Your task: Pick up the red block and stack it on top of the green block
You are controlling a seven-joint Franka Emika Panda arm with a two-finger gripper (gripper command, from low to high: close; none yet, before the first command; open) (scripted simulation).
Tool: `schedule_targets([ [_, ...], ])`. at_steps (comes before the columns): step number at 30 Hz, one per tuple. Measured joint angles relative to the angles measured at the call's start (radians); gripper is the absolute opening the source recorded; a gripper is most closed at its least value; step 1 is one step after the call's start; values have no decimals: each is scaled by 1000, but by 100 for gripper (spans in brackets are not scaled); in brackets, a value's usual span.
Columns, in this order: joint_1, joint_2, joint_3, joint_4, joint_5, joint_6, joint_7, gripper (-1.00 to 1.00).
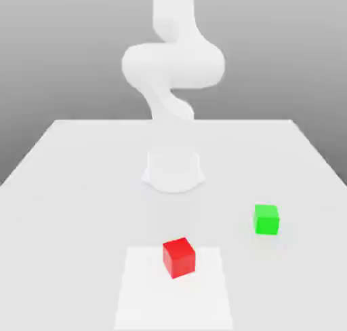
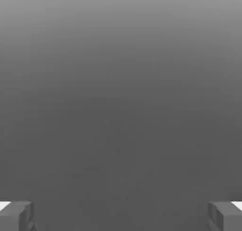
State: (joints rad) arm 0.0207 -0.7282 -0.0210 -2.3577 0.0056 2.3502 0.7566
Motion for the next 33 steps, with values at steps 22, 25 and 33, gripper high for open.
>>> schedule_targets([
  [22,103,821,-64,-475,28,579,-380,0],
  [25,70,927,-24,-462,59,669,-403,-100],
  [33,69,911,-25,-464,49,654,-395,-100],
])
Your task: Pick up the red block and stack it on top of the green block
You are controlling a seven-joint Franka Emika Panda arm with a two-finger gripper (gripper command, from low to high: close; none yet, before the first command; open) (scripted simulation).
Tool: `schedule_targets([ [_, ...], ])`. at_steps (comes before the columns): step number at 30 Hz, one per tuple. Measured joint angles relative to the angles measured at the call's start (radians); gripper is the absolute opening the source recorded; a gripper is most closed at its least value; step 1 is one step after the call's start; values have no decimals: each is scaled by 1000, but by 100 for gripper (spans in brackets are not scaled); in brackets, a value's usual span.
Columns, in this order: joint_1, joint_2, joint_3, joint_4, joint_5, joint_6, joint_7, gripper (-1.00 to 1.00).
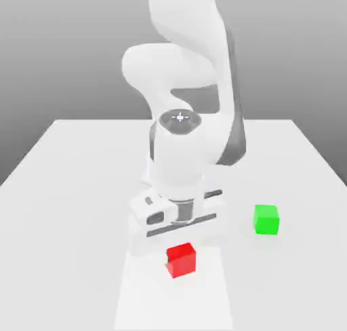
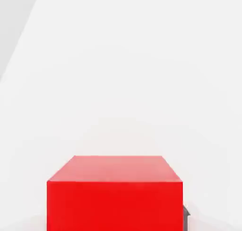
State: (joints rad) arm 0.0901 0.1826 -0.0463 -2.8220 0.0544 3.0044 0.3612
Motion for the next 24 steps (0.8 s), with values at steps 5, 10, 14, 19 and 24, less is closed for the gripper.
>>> schedule_targets([
  [5,1,-166,-15,-24,-53,-142,38,-100],
  [10,114,-289,45,-63,4,-226,19,-100],
  [14,237,-365,126,-99,66,-265,1,-100],
  [19,392,-459,222,-146,112,-310,-2,-100],
  [24,471,-487,312,-180,96,-306,29,-100],
])
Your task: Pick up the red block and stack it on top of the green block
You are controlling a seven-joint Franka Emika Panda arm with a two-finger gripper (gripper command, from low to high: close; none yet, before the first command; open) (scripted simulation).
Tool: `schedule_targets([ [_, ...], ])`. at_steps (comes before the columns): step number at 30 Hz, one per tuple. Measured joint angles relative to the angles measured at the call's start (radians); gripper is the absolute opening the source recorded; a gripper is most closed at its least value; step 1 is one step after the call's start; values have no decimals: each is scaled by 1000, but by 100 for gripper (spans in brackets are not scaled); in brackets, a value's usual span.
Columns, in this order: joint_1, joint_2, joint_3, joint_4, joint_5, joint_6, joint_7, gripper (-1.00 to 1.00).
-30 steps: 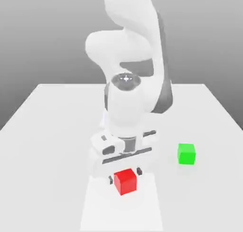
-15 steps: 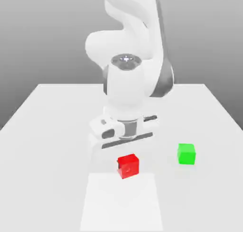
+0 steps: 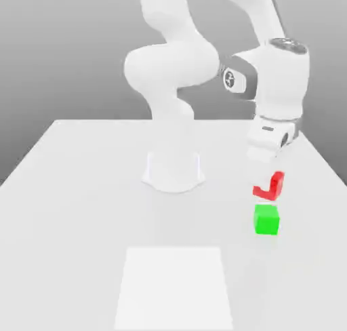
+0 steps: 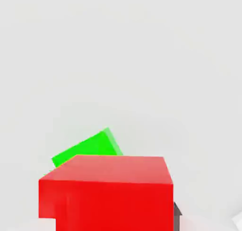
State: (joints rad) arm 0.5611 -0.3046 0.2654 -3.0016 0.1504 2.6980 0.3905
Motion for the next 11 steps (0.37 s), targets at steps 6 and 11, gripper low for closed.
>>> schedule_targets([
  [6,-82,147,54,2,-131,138,89,-100],
  [11,-92,267,60,7,-147,257,100,-100],
])
